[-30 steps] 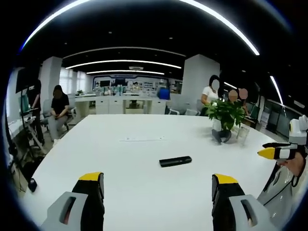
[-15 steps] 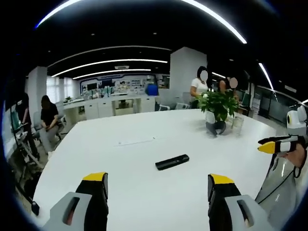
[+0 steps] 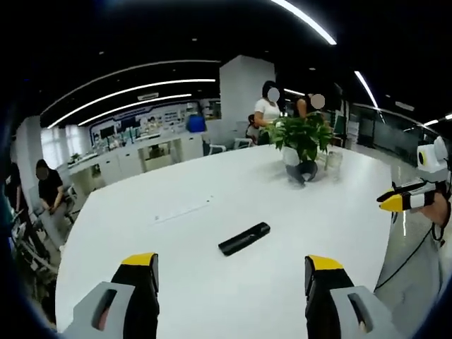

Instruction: Press the specified remote control buttons in sequence, fully releasing each button before pressing the next.

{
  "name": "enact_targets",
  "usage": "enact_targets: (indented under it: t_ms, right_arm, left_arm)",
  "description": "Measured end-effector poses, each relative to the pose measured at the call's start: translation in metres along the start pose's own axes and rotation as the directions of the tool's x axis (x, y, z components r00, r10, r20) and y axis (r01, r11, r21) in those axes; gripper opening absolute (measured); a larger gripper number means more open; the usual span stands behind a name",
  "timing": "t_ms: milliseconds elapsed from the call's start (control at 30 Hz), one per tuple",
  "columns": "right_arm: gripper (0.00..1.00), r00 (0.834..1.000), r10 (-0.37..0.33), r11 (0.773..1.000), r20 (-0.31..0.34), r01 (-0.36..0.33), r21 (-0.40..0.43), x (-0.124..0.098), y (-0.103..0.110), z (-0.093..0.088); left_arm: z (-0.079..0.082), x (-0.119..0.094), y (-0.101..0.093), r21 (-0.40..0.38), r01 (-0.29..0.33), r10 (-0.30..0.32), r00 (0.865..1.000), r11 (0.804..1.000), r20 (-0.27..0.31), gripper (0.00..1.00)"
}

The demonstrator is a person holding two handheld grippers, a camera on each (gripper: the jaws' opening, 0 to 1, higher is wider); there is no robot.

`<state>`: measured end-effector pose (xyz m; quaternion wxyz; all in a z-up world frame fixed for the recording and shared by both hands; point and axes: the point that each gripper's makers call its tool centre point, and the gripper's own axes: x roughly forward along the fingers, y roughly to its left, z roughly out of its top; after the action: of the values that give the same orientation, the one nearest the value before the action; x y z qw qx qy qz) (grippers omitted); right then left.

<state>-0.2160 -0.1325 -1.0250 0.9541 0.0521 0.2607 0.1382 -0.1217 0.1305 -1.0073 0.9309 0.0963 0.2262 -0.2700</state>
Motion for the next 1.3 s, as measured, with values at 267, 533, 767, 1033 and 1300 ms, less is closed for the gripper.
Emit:
enact_targets:
  t_ms: [267, 533, 767, 1033, 1300]
  right_arm:
    - [0.06, 0.998, -0.014, 1.0, -0.064, 0.013, -0.009, 0.001, -0.004, -0.016]
    - [0.0, 0.988, 0.015, 1.0, -0.154, -0.016, -0.009, 0.008, 0.002, -0.034]
    - [0.0, 0.983, 0.03, 0.999, -0.18, -0.033, -0.014, 0.019, 0.006, -0.038]
    - [0.0, 0.981, 0.03, 0.999, -0.192, -0.031, -0.006, 0.028, 0.002, -0.044]
    - [0.0, 0.974, 0.006, 1.0, -0.227, -0.005, 0.002, 0.029, -0.016, -0.053]
  left_arm:
    - [0.009, 0.03, 0.004, 0.067, 0.073, -0.071, 0.997, 0.995, -0.039, 0.9]
    - [0.007, 0.063, 0.012, 0.127, 0.133, -0.12, 0.988, 0.983, -0.1, 0.91]
    - [0.005, 0.093, 0.014, 0.212, 0.22, -0.183, 0.966, 0.952, -0.181, 0.83]
    - [0.004, 0.124, 0.014, 0.26, 0.327, -0.254, 0.926, 0.909, -0.279, 0.71]
    - [-0.019, 0.163, 0.006, 0.288, 0.451, -0.312, 0.853, 0.845, -0.419, 0.62]
